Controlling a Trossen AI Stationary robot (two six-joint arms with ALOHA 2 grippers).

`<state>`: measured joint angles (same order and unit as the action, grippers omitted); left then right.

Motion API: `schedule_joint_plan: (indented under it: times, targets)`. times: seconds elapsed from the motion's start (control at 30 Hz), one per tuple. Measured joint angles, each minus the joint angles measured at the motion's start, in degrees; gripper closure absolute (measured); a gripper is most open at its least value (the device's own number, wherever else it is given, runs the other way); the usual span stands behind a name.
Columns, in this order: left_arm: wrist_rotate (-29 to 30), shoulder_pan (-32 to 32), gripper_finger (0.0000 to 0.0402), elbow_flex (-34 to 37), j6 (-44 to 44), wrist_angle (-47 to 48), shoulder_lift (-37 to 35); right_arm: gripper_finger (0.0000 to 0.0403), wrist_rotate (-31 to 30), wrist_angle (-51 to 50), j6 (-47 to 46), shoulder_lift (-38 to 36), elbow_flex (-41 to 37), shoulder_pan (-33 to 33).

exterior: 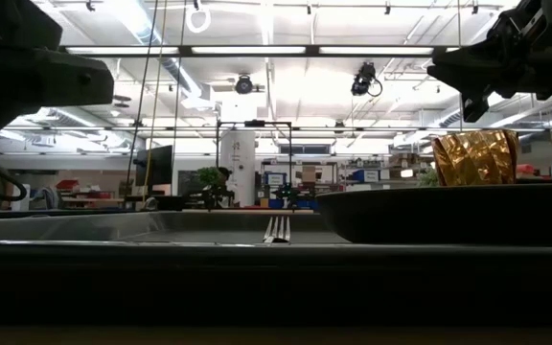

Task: Pick and place plate/cup/fork/spoon on tray
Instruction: Put the yellow spoon to the left of the orange fork on the black tray

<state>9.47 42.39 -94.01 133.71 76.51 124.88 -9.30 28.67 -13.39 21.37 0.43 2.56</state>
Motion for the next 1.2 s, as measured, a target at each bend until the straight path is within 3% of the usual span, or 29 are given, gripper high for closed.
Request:
schedule_joint_plan:
  times: [0.43,0.93,1.2]
  targets:
    - [-0.64,-0.22,0.0249,5.68,0.03,-8.51,-0.42,0.0315,0.00,-0.02,0.02,0.00,0.00,-0.02]
    - [-1.51,-0.22,0.0349,5.81,0.68,-9.63,-0.84,0.0315,0.01,0.00,0.00,0.00,-0.01,-0.02]
    - [-2.94,-0.11,0.0339,6.05,1.22,-4.72,-4.30,0.0315,0.00,-0.02,0.02,0.00,-0.02,0.00]
